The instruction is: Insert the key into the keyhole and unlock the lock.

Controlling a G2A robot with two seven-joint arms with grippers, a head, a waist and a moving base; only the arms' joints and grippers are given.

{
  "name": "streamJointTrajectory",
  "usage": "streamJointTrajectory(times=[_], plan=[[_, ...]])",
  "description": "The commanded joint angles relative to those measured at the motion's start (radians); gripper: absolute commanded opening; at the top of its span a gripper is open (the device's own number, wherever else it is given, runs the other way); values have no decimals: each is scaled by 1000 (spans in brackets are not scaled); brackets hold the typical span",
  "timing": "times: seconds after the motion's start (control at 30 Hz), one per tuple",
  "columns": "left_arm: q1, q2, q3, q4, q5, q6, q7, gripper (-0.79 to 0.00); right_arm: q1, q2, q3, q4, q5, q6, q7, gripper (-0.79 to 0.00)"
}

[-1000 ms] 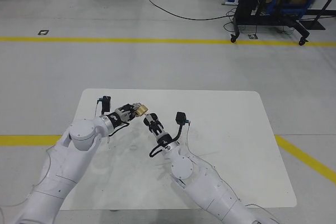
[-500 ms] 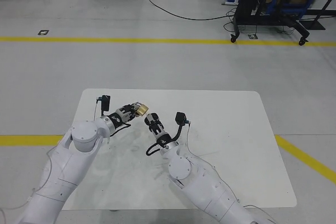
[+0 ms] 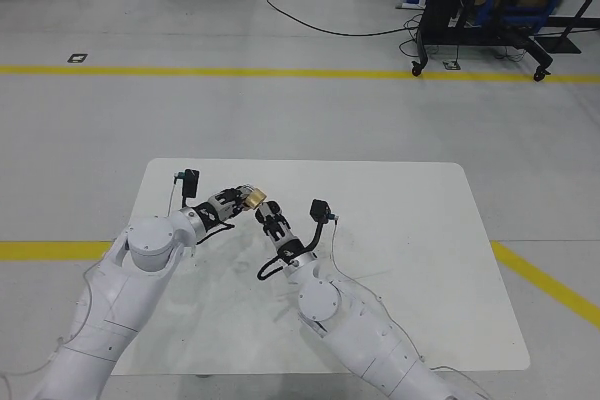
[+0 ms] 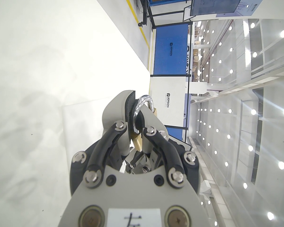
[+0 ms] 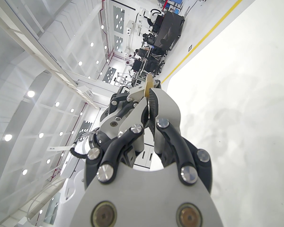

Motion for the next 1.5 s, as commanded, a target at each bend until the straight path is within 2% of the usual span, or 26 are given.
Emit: streamJointTrajectory(times=[0.0,0.1,0.13,0.17,0.2,0.6,0.7,0.77,0.8,0.83,0.87,1.07,1.17,1.33,1.47], plan=[[0,-1,1,-2,8,-4,-8,-785,0,-2,4,1,2,1,7,-785],[0,-2,0,1,6,-2,-16,-785,1,-4,10,2,5,-2,19,-785],[0,-3,-2,4,3,0,-16,-785,0,-5,12,3,8,-9,21,-628],[0,-3,-5,7,-1,2,-14,-785,0,-6,14,4,10,-15,23,-129],[0,-4,-7,9,-4,5,-14,-785,-1,-7,16,6,10,-19,25,0],[-2,-11,-22,24,-27,18,-26,-785,-23,-9,55,4,18,-57,62,0],[0,-13,-28,28,-55,21,-40,-785,-40,-3,80,-8,58,-112,114,0],[0,-17,-36,44,-136,23,-99,-785,-59,5,110,-26,78,-166,141,0],[-4,-17,-42,59,-164,29,-124,-785,-70,10,128,-37,88,-188,159,-135],[-8,-19,-46,77,-205,48,-161,-785,-83,16,150,-57,95,-218,168,-533],[-14,-20,-49,93,-247,58,-201,-785,-100,22,170,-74,98,-242,180,-785],[-53,-26,-56,181,-331,110,-267,-785,-207,52,252,-226,115,-347,266,-785],[-64,-30,-53,209,-359,146,-283,-785,-218,61,256,-258,119,-408,365,-785],[-77,-37,-43,246,-436,187,-355,-785,-175,65,228,-206,154,-464,508,-785],[-92,-40,-31,269,-436,198,-389,-785,-121,58,212,-117,179,-514,505,-785]])
